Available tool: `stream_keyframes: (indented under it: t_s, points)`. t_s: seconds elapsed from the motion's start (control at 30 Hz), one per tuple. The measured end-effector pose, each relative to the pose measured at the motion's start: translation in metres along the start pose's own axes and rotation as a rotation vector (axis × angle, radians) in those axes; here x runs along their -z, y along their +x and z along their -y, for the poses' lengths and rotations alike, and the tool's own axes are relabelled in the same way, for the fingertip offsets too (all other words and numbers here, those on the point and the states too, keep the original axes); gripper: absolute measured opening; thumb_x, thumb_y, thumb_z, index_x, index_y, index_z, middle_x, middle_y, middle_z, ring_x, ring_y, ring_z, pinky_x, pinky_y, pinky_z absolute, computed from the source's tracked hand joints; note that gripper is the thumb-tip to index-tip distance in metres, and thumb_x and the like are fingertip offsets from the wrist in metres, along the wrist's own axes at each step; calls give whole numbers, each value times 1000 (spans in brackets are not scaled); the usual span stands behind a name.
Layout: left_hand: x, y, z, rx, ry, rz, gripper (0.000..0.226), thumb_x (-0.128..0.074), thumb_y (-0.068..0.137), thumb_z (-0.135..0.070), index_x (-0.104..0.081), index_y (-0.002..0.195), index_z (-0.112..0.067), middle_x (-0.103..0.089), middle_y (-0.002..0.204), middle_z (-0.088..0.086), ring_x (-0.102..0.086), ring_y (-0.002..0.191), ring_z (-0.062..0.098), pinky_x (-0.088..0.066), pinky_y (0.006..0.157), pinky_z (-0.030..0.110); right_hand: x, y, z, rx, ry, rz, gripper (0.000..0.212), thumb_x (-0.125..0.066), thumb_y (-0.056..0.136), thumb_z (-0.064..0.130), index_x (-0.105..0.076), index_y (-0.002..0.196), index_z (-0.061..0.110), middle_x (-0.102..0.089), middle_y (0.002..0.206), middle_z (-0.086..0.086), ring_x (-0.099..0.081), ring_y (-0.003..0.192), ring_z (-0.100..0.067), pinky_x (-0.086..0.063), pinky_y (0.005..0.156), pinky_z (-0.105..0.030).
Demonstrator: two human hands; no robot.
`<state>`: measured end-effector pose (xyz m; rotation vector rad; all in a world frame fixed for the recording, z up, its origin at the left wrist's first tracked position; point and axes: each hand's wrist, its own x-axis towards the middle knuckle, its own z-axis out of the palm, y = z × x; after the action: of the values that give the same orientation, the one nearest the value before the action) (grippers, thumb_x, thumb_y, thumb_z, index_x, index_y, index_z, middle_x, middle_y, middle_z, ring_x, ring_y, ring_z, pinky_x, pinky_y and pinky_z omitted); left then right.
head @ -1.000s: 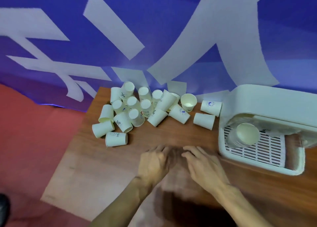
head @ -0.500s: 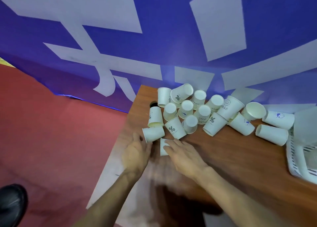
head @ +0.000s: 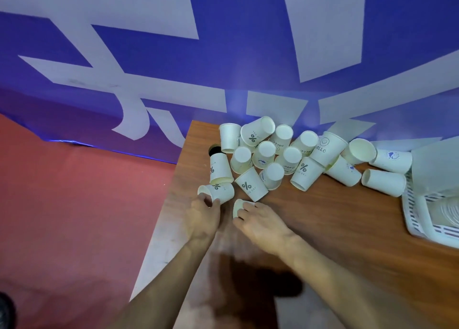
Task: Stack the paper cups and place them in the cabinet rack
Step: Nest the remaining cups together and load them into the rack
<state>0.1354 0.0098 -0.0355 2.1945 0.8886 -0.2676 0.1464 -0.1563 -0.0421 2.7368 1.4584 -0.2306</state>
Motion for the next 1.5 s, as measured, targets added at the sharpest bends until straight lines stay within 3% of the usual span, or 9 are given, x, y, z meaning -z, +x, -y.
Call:
stream_keyframes:
  t_s: [0.17, 0.3, 0.4, 0.5, 0.77, 0.97, 1.13, 1.3, 1.5]
  points:
    - [7, -42, 18, -429, 453, -118, 22, -54, 86, -40, -52, 74, -22, -61, 62, -2, -59, 55, 28, -38, 49, 29, 11, -47, -4, -256, 118, -55, 29, -82, 55, 21, -61, 74, 27, -57, 72, 8, -57, 68, -16, -41, 53, -30]
    - [-5, -58, 18, -849, 671, -13, 21, -45, 82, -35, -54, 66, -23, -54, 59, -2, -50, 36, 27, -30, 37, 25, 11, -99, -18, -500, 135, -124, 14, -77, 68, 23, -65, 71, 28, -58, 71, 9, -57, 65, -14, -42, 49, -29]
    - [-29, -68, -5, -991, 739, 102, 12, -61, 76, -28, -55, 67, -23, -53, 63, -2, -50, 38, 26, -34, 36, 25, 8, -138, -33, -678, 110, -115, 10, -73, 73, 21, -67, 75, 28, -60, 75, 9, -60, 69, -14, -40, 42, -30]
    - [-60, -78, -31, -1113, 813, 175, 29, -82, 47, -18, -60, 65, -23, -53, 61, -3, -49, 38, 22, -31, 37, 22, 5, -166, -47, -789, 86, -84, 11, -71, 72, 20, -68, 79, 28, -62, 78, 7, -61, 70, -16, -41, 41, -30]
    - [-104, -85, -46, -1168, 926, 276, 40, -91, 29, -17, -64, 58, -22, -55, 62, -4, -53, 50, 20, -36, 34, 23, -9, -199, -64, -882, 116, 25, 20, -82, 58, 18, -71, 74, 23, -61, 70, 6, -61, 60, -20, -39, 37, -28]
    - [-89, -84, -45, -1171, 683, 145, 37, -62, 80, -56, -63, 99, -24, -61, 90, -8, -59, 70, 18, -42, 45, 31, -3, -200, -73, -821, 126, -42, 19, -61, 81, 46, -68, 84, 28, -63, 80, 7, -64, 68, -16, -40, 45, -30]
    - [-79, -53, -77, -1067, 644, -29, 27, -53, 89, -45, -60, 104, -24, -59, 95, -8, -59, 74, 17, -39, 41, 30, 18, -174, -124, -787, 145, -196, 11, -60, 87, 29, -67, 96, 29, -64, 92, 9, -66, 74, -16, -39, 49, -27]
    - [-85, -8, -111, -934, 803, -49, 57, -72, 74, -32, -51, 126, -18, -56, 111, 0, -59, 82, 22, -38, 42, 29, 35, -122, -186, -870, 311, -165, 43, -56, 91, 34, -46, 132, 24, -49, 133, 5, -63, 92, -28, -46, 65, -37]
    - [-101, 14, -113, -955, 984, -19, 70, -69, 75, -28, -42, 139, -24, -58, 112, 5, -59, 88, 26, -44, 67, 37, 32, -82, -219, -1029, 311, -154, 51, -59, 90, 36, -41, 134, 18, -39, 141, 1, -61, 103, -31, -45, 80, -45]
